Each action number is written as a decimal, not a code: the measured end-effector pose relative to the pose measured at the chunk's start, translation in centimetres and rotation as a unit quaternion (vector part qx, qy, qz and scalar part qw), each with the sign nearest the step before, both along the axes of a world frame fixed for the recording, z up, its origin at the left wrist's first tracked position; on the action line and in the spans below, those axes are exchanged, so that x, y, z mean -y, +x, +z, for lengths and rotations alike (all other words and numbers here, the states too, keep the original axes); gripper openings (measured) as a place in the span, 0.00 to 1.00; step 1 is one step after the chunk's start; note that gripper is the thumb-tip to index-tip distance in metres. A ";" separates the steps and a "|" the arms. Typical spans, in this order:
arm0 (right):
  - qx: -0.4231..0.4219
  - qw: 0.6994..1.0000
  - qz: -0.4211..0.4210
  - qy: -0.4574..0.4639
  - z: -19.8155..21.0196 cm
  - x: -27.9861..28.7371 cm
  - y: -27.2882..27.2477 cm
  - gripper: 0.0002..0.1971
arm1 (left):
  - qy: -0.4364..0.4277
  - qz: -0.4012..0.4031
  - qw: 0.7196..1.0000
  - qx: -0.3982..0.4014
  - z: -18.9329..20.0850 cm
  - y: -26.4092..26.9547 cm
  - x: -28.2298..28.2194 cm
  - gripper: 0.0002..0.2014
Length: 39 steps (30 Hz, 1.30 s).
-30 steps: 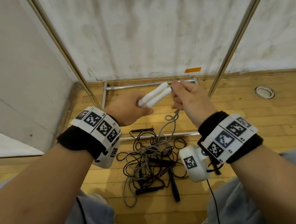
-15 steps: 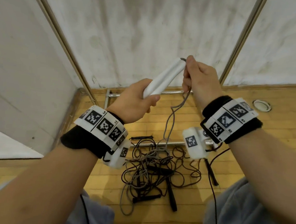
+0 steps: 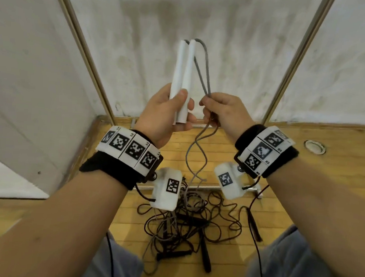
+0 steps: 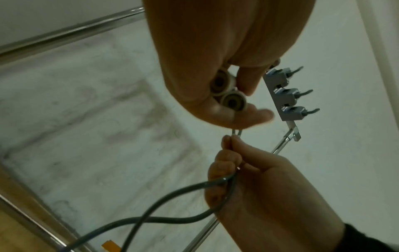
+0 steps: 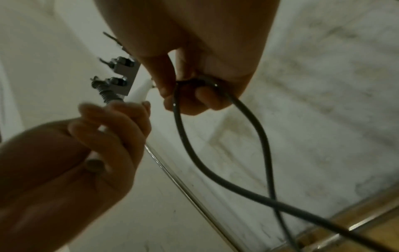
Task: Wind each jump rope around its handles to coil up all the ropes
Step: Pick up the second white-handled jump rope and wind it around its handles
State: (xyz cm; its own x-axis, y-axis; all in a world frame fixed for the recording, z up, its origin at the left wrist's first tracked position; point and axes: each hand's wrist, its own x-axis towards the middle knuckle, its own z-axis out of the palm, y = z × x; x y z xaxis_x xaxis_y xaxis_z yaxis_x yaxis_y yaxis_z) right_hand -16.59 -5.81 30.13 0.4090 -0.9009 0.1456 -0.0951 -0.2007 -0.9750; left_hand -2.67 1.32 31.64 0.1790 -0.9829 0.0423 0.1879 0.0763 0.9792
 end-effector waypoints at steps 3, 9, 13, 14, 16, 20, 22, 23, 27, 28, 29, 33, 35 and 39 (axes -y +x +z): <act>0.098 0.984 0.060 0.135 -0.5 -0.7 0.3 0.13 | 0.009 0.082 0.996 -0.032 0.1 0.5 0.6 0.05; 0.033 0.994 0.007 0.105 -1.5 -1.3 0.3 0.17 | 0.052 0.140 0.988 0.043 -1.4 0.6 2.0 0.04; -0.060 0.998 -0.025 -0.008 -2.4 -1.7 -0.3 0.20 | 0.055 0.163 0.984 0.042 -2.2 0.4 2.6 0.04; -0.085 0.995 -0.029 -0.033 -2.6 -2.0 -0.4 0.20 | 0.057 0.165 0.984 0.041 -2.4 0.2 2.7 0.04; -0.104 0.994 -0.008 -0.042 -2.9 -2.3 -0.4 0.20 | 0.060 0.150 0.987 0.018 -2.8 -0.3 3.0 0.05; -0.143 0.986 0.073 -0.036 -4.0 -3.1 0.1 0.15 | 0.068 0.091 0.992 -0.062 -2.6 -0.9 3.2 0.06; -0.157 0.984 0.085 -0.024 -4.8 -3.3 0.6 0.16 | 0.073 0.046 0.991 -0.105 -2.6 -1.0 3.2 0.06; -0.157 0.983 0.092 -0.008 -5.2 -3.4 0.9 0.18 | 0.073 0.028 0.989 -0.123 -2.6 -1.1 3.1 0.05; -0.185 0.974 0.126 0.020 -6.6 -3.7 1.6 0.24 | 0.084 0.064 0.981 -0.165 -2.5 -0.7 3.3 0.03; -0.198 0.972 0.126 0.015 -6.9 -3.8 1.7 0.22 | 0.083 0.089 0.980 -0.158 -2.4 -0.3 3.5 0.03; -0.218 0.969 0.119 0.001 -7.2 -3.8 1.7 0.20 | 0.080 0.120 0.980 -0.140 -2.3 0.1 3.7 0.03; -0.289 0.951 0.096 -0.053 -7.5 -3.0 0.9 0.18 | 0.057 0.245 0.968 0.019 -2.1 2.4 4.1 0.03; -0.289 0.952 0.080 -0.061 -6.9 -2.3 0.2 0.21 | 0.052 0.264 0.953 0.138 -2.2 3.6 4.1 0.02; -0.247 0.964 0.039 -0.091 -5.5 -0.8 -1.1 0.19 | 0.095 0.200 0.856 0.467 -3.5 4.9 3.6 0.13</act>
State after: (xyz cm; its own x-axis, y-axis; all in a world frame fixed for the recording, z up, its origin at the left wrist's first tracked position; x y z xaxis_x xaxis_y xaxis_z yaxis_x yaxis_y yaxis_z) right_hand -17.68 -5.06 24.63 0.5337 -0.8429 0.0687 -0.5173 -0.3896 -0.7620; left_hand 2.28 -2.26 28.18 0.4783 -0.8558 0.1974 -0.6882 -0.2256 0.6895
